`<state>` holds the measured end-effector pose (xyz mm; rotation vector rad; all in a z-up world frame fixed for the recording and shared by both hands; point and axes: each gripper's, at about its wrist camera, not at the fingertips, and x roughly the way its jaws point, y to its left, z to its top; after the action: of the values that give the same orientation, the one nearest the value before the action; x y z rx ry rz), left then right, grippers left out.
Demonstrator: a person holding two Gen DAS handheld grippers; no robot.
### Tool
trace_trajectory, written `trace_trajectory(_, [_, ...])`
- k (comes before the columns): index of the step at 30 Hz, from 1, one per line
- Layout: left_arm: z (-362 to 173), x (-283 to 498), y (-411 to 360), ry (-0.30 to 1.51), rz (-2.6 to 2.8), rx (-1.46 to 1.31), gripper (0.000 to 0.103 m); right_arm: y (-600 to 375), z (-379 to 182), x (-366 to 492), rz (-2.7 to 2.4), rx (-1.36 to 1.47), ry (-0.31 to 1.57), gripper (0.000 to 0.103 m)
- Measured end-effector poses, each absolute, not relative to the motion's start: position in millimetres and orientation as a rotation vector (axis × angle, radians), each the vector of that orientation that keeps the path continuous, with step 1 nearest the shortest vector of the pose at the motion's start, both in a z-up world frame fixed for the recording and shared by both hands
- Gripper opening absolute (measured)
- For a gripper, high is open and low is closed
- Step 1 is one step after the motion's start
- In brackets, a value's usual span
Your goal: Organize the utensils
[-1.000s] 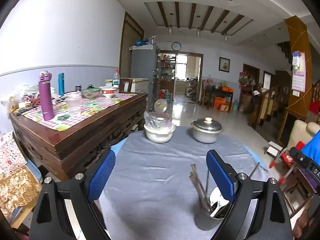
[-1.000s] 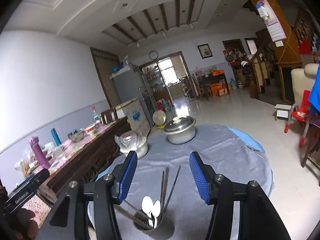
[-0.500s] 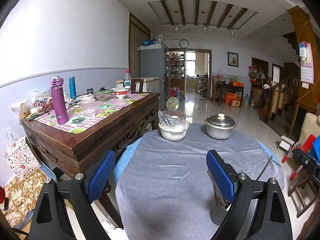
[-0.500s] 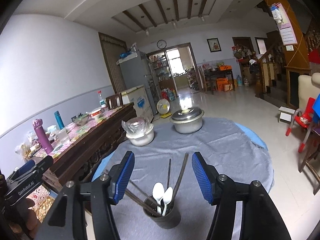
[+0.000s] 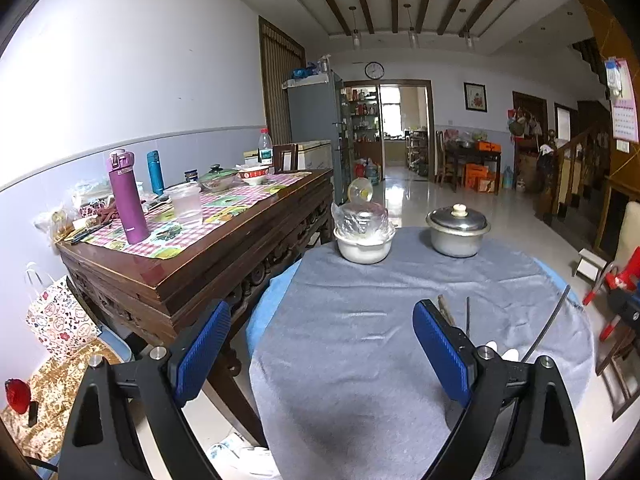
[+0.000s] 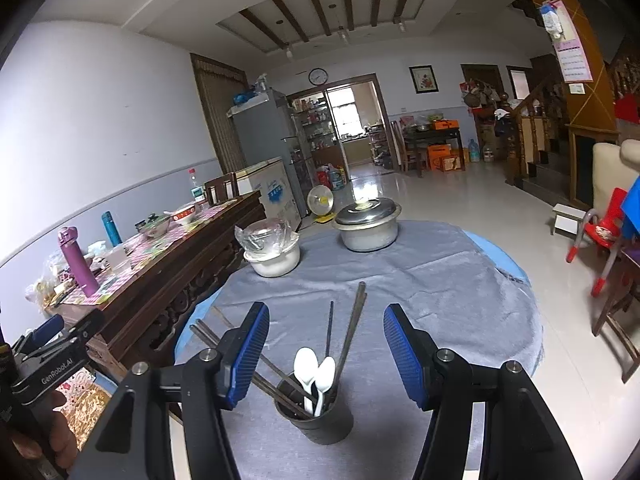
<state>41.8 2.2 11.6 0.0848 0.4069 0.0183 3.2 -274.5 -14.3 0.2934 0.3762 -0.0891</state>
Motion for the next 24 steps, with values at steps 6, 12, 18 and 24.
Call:
trace_trajectory(6, [2, 47, 2, 0.44, 0.031, 0.102, 0.093, -285, -19, 0, -0.112, 0.307, 0.38, 0.064])
trace_trajectory(12, [-7, 53, 5, 0.467, 0.047, 0.104, 0.093, -293, -23, -1, -0.132, 0.325, 0.383, 0.064])
trace_trajectory(18, [-15, 61, 10, 0.493, 0.069, 0.101, 0.093, -303, -27, 1, -0.156, 0.343, 0.389, 0.064])
trace_trajectory(24, [-24, 69, 18, 0.521, 0.089, 0.094, 0.093, -315, -33, 6, -0.184, 0.364, 0.402, 0.064])
